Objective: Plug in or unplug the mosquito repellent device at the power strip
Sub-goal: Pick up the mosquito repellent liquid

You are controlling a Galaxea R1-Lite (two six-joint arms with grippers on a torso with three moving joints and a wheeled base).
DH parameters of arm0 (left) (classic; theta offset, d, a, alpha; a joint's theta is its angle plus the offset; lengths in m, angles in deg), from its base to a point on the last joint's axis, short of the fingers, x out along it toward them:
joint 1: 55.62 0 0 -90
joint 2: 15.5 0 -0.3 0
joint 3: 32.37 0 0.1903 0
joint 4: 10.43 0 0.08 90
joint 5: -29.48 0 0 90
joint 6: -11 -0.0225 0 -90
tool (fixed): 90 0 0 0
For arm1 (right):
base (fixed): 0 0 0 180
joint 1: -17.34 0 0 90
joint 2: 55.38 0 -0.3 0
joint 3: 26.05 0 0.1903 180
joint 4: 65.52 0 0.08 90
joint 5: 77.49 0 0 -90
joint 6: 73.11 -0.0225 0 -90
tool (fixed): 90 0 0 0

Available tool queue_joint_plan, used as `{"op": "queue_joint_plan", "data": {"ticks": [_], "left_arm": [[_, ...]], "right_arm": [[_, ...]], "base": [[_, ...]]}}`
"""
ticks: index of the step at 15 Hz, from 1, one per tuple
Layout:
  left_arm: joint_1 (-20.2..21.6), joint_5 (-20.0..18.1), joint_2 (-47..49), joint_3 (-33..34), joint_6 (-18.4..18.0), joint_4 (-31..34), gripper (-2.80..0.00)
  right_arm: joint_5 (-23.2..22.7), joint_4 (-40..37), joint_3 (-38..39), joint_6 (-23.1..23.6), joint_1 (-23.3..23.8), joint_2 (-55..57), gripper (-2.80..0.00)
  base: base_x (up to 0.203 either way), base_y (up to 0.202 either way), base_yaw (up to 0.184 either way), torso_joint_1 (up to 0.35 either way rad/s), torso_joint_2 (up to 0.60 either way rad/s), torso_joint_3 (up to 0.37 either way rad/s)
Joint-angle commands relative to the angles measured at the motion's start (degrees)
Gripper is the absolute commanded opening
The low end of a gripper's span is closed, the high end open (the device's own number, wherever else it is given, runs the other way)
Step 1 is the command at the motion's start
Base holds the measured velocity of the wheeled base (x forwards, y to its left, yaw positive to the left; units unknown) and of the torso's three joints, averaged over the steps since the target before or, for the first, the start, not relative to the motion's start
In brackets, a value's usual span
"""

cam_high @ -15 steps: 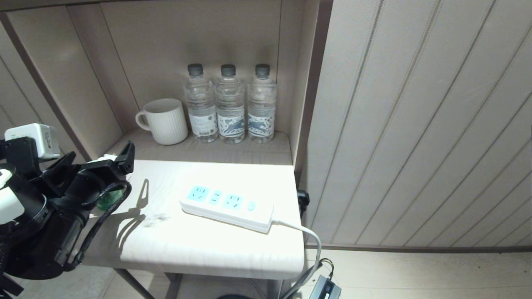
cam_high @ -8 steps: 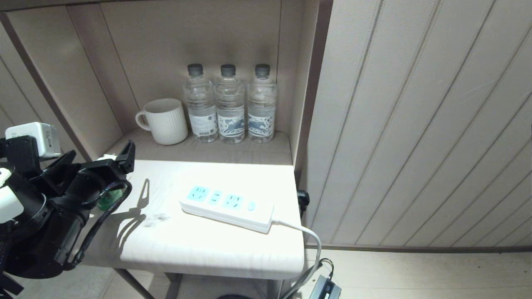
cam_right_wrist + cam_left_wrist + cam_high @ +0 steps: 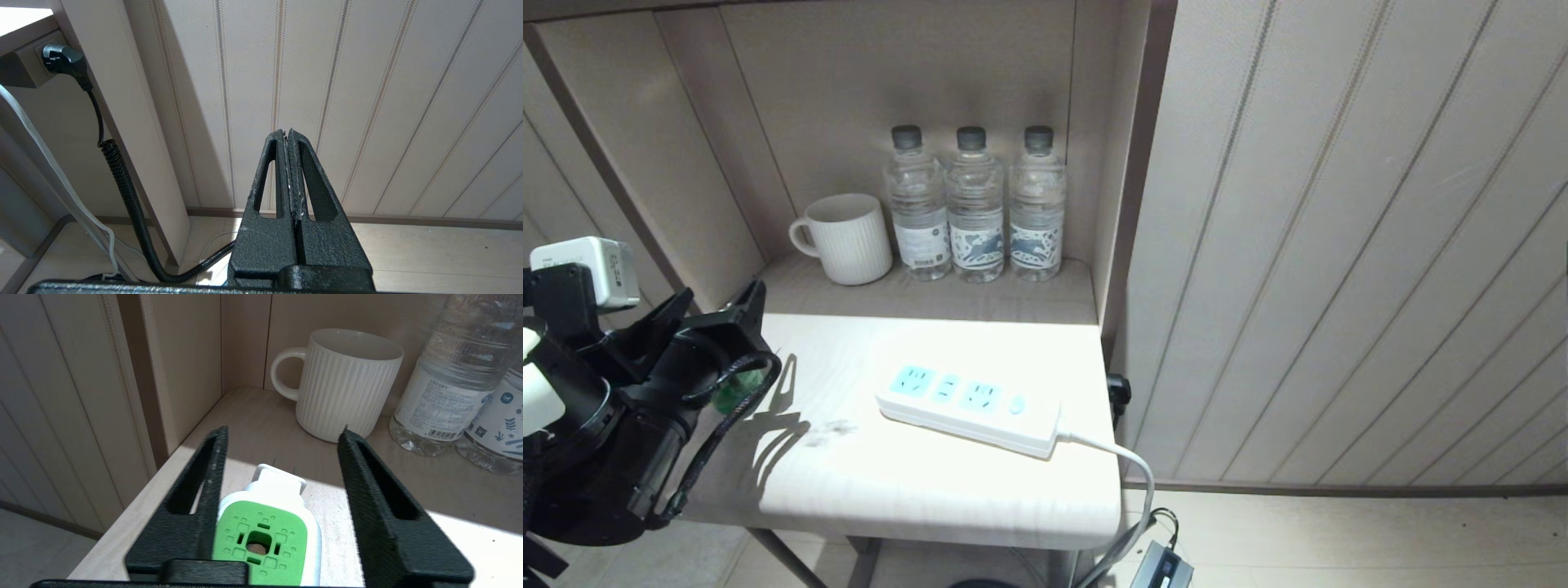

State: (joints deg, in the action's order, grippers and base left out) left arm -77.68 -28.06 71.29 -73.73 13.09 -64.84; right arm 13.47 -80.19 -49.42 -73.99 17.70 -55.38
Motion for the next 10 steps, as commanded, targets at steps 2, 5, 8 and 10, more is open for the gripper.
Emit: {"op": "queue_joint_plan", "data": {"ticks": [2, 5, 8, 10], "left_arm": [[0.0, 0.2, 0.0, -0.2, -0.5, -0.5, -2.8], [0.0, 0.2, -0.5, -0.7, -1.2, -0.5, -2.8], [0.0, 0.4, -1.8, -1.1, -1.5, -0.5, -2.8], [0.0, 0.4, -2.7, -1.4, -2.4, -0.2, -2.8]], "right_arm": [[0.0, 0.1, 0.0, 0.0, 0.0, 0.1, -2.8], [0.0, 0.1, 0.0, 0.0, 0.0, 0.1, -2.8], [0.0, 0.1, 0.0, 0.0, 0.0, 0.1, -2.8], [0.0, 0.1, 0.0, 0.0, 0.0, 0.1, -2.8]], "base": [[0.0, 0.0, 0.0, 0.0, 0.0, 0.0], [0.0, 0.0, 0.0, 0.0, 0.0, 0.0], [0.0, 0.0, 0.0, 0.0, 0.0, 0.0], [0.0, 0.0, 0.0, 0.0, 0.0, 0.0]]}}
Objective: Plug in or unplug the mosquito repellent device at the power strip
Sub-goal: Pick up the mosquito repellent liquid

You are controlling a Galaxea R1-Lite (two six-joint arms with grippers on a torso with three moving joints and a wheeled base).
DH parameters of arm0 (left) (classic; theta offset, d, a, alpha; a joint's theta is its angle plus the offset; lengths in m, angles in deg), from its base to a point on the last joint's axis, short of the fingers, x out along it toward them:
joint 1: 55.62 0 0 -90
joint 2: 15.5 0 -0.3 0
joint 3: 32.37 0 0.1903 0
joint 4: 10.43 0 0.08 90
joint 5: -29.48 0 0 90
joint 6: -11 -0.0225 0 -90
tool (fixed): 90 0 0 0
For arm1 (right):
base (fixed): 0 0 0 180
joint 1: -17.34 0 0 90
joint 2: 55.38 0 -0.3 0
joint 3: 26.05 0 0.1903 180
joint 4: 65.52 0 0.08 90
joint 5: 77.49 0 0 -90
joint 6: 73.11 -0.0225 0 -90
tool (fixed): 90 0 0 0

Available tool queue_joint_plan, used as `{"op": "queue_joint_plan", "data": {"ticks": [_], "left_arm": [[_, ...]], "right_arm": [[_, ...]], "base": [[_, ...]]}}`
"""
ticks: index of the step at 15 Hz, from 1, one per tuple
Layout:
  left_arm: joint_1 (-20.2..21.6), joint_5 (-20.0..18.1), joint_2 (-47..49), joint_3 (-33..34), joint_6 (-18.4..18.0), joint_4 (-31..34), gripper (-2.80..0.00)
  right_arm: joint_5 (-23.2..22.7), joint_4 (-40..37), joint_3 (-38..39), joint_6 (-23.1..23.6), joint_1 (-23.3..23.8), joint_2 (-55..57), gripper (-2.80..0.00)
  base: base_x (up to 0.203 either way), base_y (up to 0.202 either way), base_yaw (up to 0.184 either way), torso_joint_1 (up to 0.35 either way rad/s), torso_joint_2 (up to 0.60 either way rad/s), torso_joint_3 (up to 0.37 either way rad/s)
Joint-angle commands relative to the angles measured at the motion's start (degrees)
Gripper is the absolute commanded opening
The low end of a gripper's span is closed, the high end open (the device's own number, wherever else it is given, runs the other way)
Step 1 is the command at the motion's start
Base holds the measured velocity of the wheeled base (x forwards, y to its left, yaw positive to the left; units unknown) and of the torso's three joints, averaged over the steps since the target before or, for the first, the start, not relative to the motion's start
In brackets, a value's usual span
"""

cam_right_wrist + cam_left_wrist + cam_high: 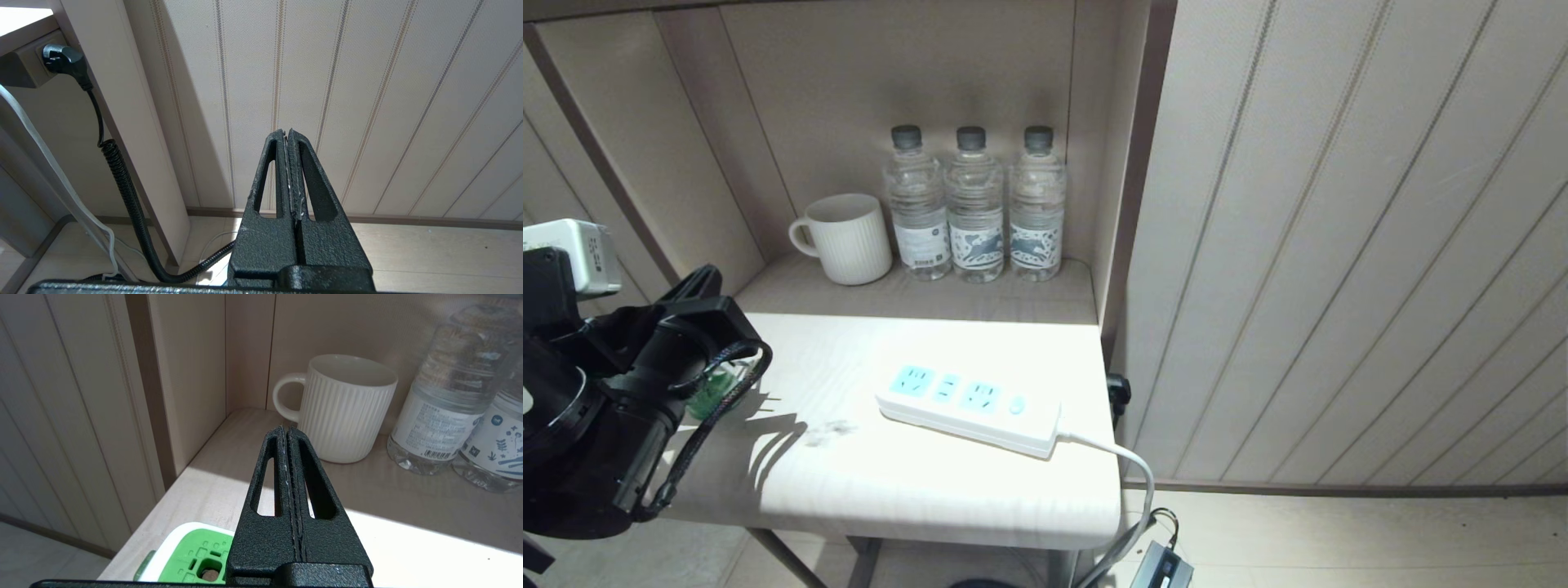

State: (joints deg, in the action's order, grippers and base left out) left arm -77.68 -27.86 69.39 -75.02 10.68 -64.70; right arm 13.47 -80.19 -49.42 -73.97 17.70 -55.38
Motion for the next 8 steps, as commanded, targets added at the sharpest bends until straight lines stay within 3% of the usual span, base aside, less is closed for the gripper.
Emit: {"op": "queue_joint_plan", "data": {"ticks": [1, 6, 8], "left_arm": [[0.0, 0.2, -0.9, -0.1, -0.2, -0.5, -2.8], [0.0, 0.6, -3.7, -0.9, -0.7, 0.2, -2.8], [0.1, 0.7, -5.9, -1.0, -2.6, 1.4, -2.8]], "right_arm": [[0.0, 0.1, 0.0, 0.0, 0.0, 0.1, -2.8], [0.0, 0.1, 0.0, 0.0, 0.0, 0.1, -2.8], [0.0, 0.1, 0.0, 0.0, 0.0, 0.1, -2.8]], "base": [[0.0, 0.0, 0.0, 0.0, 0.0, 0.0], [0.0, 0.0, 0.0, 0.0, 0.0, 0.0], [0.0, 0.0, 0.0, 0.0, 0.0, 0.0]]}}
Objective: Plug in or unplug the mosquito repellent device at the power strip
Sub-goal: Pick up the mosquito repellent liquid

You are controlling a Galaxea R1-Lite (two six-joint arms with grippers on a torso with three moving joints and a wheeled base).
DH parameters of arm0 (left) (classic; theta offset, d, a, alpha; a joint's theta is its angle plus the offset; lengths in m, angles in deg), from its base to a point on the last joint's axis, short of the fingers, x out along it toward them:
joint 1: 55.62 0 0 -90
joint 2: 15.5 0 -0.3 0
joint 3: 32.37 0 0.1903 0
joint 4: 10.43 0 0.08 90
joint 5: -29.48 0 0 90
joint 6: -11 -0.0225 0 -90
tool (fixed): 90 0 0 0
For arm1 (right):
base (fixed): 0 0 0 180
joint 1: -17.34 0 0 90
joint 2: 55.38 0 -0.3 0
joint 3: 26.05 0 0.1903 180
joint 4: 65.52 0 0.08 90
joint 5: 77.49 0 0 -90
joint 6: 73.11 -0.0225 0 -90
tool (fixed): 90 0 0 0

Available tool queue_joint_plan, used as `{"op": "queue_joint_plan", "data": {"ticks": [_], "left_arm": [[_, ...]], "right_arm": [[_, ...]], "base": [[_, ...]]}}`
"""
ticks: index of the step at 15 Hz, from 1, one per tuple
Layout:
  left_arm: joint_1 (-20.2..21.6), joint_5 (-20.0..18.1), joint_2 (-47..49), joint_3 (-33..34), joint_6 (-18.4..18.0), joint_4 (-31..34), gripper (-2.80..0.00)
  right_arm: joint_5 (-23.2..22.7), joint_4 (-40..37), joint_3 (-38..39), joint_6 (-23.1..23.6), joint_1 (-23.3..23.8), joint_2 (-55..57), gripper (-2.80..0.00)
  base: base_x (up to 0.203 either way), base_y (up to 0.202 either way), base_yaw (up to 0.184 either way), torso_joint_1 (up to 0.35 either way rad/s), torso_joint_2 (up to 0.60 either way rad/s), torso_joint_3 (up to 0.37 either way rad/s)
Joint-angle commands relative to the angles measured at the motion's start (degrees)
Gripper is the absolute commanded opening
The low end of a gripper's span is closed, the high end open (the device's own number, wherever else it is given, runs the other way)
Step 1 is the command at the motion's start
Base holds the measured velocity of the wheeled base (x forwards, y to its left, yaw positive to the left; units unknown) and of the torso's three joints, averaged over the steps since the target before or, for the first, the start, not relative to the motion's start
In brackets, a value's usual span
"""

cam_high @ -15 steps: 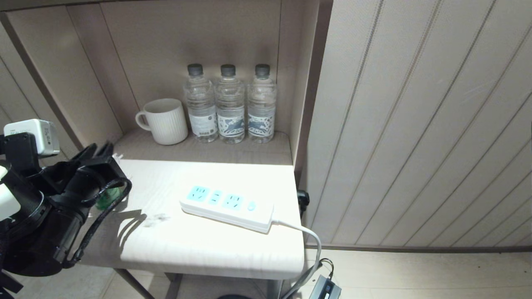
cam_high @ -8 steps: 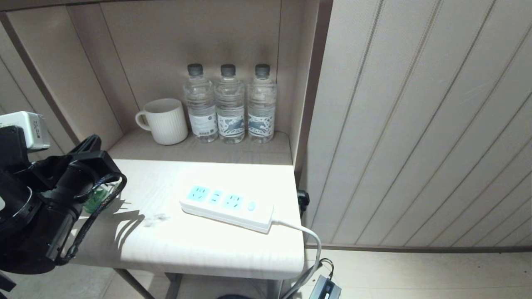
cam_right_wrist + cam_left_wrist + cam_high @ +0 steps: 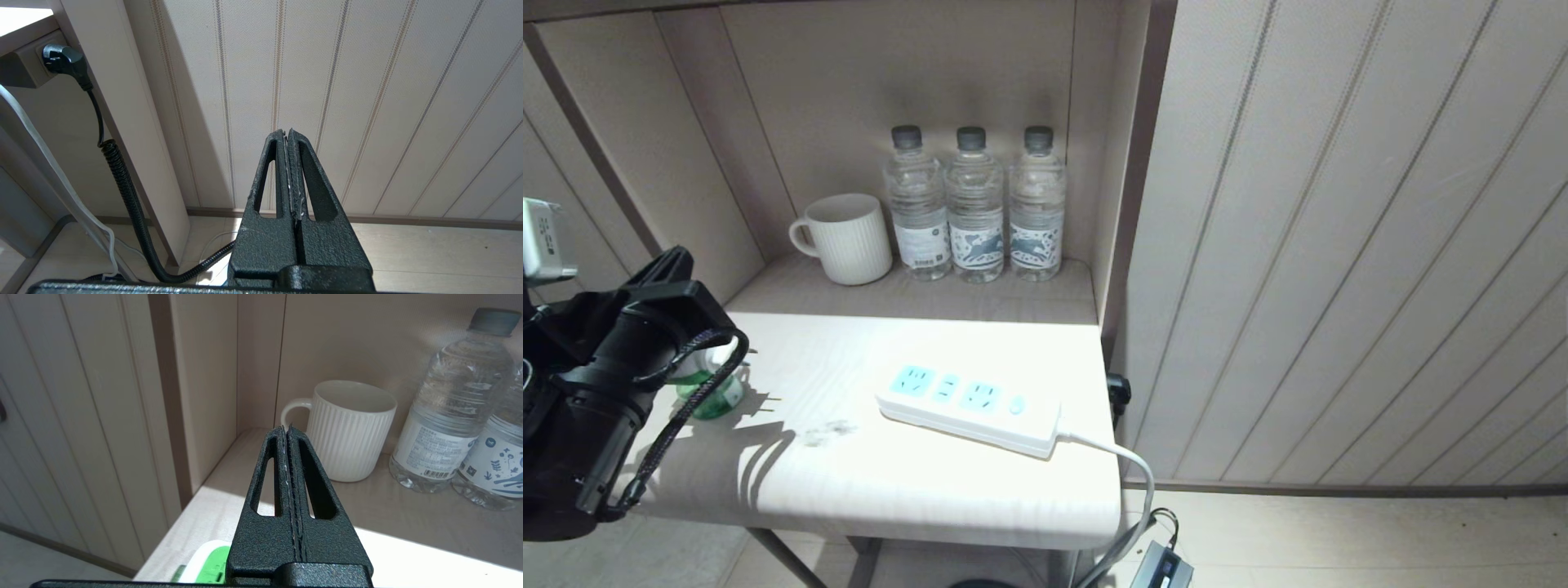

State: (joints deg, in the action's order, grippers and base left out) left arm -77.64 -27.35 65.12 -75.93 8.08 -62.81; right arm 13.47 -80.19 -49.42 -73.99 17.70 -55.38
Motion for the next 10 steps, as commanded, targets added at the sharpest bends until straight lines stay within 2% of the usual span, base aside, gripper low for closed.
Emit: {"op": "queue_joint_plan", "data": {"ticks": [1, 2, 5, 7, 10], "left_arm": [[0.0, 0.2, -2.7, -0.1, -0.6, 0.2, -2.8], [0.0, 0.1, -3.4, -0.1, -1.8, 0.6, 0.0], [0.0, -0.5, -4.9, -0.1, -4.0, 1.2, 0.0], [0.8, -3.0, -6.2, 0.0, -4.1, 2.8, 0.0], [6.7, -8.5, -6.8, 0.0, -3.9, 5.5, 0.0]], "right_arm": [[0.0, 0.1, 0.0, 0.0, 0.0, 0.1, -2.8], [0.0, 0.1, 0.0, 0.0, 0.0, 0.1, -2.8], [0.0, 0.1, 0.0, 0.0, 0.0, 0.1, -2.8], [0.0, 0.1, 0.0, 0.0, 0.0, 0.1, -2.8], [0.0, 0.1, 0.0, 0.0, 0.0, 0.0, -2.8]], "base": [[0.0, 0.0, 0.0, 0.0, 0.0, 0.0], [0.0, 0.0, 0.0, 0.0, 0.0, 0.0], [0.0, 0.0, 0.0, 0.0, 0.0, 0.0], [0.0, 0.0, 0.0, 0.0, 0.0, 0.0], [0.0, 0.0, 0.0, 0.0, 0.0, 0.0]]}}
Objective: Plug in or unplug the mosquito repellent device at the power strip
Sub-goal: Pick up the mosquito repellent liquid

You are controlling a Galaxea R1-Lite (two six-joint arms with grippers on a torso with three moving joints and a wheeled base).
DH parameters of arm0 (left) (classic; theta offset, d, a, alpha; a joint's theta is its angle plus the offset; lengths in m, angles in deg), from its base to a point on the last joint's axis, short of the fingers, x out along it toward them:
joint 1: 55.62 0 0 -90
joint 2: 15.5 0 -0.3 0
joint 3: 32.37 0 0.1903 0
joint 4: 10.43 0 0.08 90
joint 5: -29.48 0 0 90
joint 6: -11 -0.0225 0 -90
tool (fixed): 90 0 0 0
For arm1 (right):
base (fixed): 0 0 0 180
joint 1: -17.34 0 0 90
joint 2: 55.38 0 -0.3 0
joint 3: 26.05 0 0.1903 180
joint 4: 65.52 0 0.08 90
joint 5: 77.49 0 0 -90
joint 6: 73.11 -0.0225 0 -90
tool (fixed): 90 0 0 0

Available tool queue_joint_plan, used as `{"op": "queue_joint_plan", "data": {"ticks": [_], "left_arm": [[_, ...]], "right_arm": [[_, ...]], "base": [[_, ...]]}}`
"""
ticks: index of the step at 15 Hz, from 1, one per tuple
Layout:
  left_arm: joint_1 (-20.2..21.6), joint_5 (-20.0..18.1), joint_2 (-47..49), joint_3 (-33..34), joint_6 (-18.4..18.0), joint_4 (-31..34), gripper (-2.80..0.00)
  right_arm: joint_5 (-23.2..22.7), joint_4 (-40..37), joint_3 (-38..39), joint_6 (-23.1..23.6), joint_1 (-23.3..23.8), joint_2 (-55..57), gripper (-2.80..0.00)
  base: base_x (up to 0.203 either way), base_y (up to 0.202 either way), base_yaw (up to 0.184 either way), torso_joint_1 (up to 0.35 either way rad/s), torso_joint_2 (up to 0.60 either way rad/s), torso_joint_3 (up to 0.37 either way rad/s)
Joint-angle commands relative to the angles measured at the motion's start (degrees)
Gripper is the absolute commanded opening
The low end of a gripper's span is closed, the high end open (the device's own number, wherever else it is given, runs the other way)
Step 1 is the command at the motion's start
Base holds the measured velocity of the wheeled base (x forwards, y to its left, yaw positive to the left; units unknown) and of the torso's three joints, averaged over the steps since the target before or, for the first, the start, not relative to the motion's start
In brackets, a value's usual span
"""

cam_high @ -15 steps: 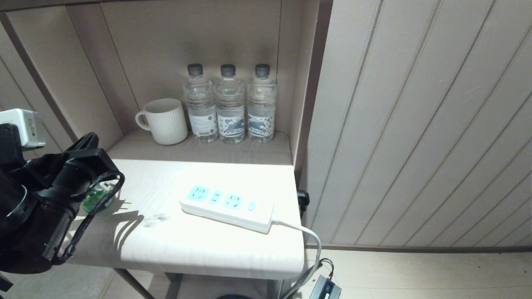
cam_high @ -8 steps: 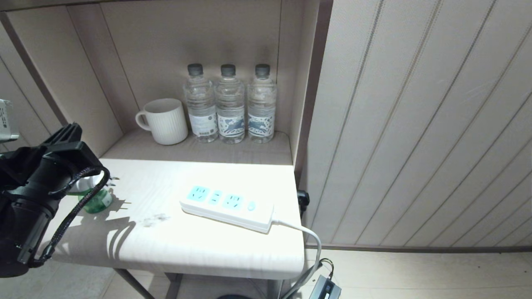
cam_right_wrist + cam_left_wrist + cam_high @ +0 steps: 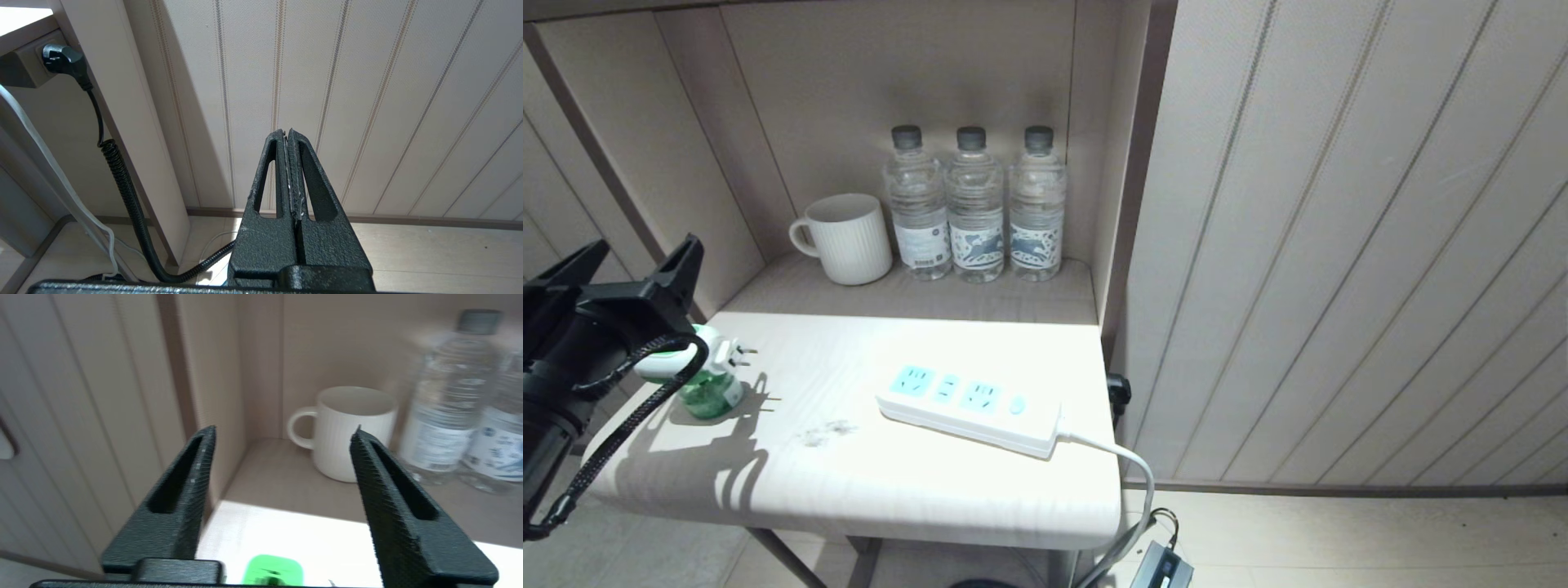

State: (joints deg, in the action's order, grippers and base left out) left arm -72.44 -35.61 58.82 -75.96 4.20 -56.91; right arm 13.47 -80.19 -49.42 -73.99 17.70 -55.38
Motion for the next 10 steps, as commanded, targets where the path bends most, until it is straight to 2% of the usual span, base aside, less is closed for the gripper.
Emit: {"op": "queue_joint_plan", "data": {"ticks": [1, 3, 7, 9, 10], "left_arm": [[3.0, -1.7, -0.9, 0.0, 0.0, -0.1, 0.0], [3.3, -2.3, -2.8, -0.2, -0.2, 1.0, 0.0], [3.3, -2.5, -9.7, -6.8, 0.1, 13.7, 0.0], [3.3, -1.7, -10.5, -9.5, 0.2, 16.3, 0.0], [3.3, -1.6, -11.0, -10.2, 0.1, 18.5, -2.8]], "right_arm": [[0.0, 0.1, 0.0, 0.0, 0.0, 0.0, -2.8], [0.0, 0.1, 0.0, 0.0, 0.0, 0.1, -2.8], [0.0, 0.1, 0.0, 0.0, 0.0, 0.1, -2.8], [0.0, 0.1, 0.0, 0.0, 0.0, 0.1, -2.8], [0.0, 0.1, 0.0, 0.0, 0.0, 0.1, -2.8]], "base": [[0.0, 0.0, 0.0, 0.0, 0.0, 0.0], [0.0, 0.0, 0.0, 0.0, 0.0, 0.0], [0.0, 0.0, 0.0, 0.0, 0.0, 0.0], [0.0, 0.0, 0.0, 0.0, 0.0, 0.0], [0.0, 0.0, 0.0, 0.0, 0.0, 0.0]]}}
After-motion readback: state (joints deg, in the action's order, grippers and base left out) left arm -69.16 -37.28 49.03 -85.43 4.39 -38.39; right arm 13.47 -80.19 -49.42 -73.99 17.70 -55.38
